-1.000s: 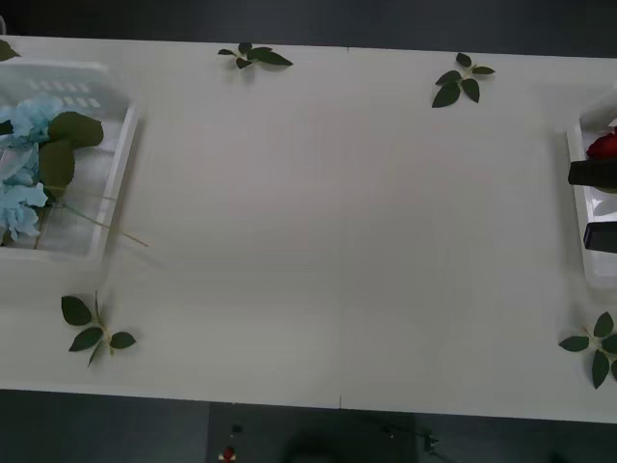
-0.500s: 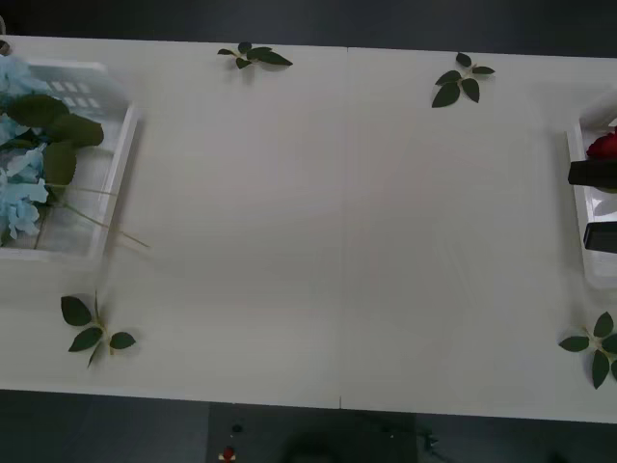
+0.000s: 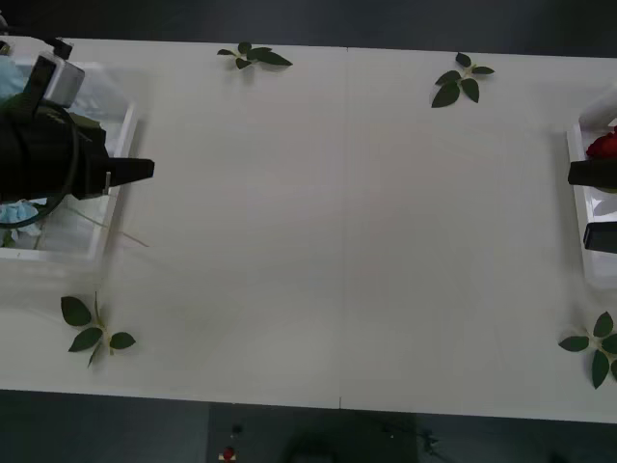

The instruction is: Put the red flowers into the right box and the blue flowers into the left box

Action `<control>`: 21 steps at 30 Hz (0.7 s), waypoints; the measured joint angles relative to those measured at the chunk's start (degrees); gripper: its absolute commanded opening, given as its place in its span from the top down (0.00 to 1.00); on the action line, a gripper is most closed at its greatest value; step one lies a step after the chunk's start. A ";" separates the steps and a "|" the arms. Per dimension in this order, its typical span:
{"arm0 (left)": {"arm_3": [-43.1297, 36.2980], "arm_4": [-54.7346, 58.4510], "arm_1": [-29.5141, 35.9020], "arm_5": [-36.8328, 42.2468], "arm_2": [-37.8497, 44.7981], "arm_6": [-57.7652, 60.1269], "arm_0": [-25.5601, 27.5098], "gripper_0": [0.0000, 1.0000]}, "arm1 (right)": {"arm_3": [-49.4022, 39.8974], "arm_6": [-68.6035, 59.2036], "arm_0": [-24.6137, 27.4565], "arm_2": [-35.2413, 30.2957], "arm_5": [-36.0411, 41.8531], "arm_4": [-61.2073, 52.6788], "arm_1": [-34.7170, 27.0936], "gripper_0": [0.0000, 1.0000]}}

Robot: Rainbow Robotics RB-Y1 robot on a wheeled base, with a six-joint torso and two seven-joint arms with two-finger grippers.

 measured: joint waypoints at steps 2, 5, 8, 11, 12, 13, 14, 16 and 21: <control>-1.12 8.22 1.76 1.28 -1.33 -1.30 -0.02 0.00 | 0.00 0.00 0.00 0.00 0.00 0.00 0.00 0.00; -1.34 18.35 3.94 1.52 -3.17 -5.53 -0.39 0.00 | 0.00 0.00 0.00 0.00 0.00 0.00 0.00 0.00; -1.08 25.27 4.98 1.52 -5.80 -13.26 -1.51 0.00 | 0.00 0.00 0.00 0.00 0.00 0.00 0.00 0.00; 0.83 32.81 5.06 1.52 -8.49 -21.92 -2.75 0.00 | 0.00 0.00 0.00 0.00 0.00 0.00 0.00 0.00; 2.20 36.04 5.06 1.51 -9.53 -24.82 -3.20 0.00 | 0.00 0.00 0.00 0.00 0.00 0.00 0.00 0.00; 3.87 39.45 5.06 1.51 -10.56 -27.72 -3.62 0.00 | 0.00 0.00 0.00 0.00 0.00 0.00 0.00 0.00; 5.89 43.32 5.05 1.50 -11.67 -30.43 -4.00 0.00 | 0.00 0.00 0.00 0.00 0.00 0.00 0.00 0.00; 9.85 49.10 5.04 1.51 -13.87 -36.10 -4.74 0.00 | 0.00 0.00 0.00 0.00 0.00 0.00 0.00 0.00; 17.04 61.43 5.04 6.06 -22.19 -54.69 -7.80 0.00 | -0.01 0.00 0.00 0.00 0.00 0.00 0.00 0.00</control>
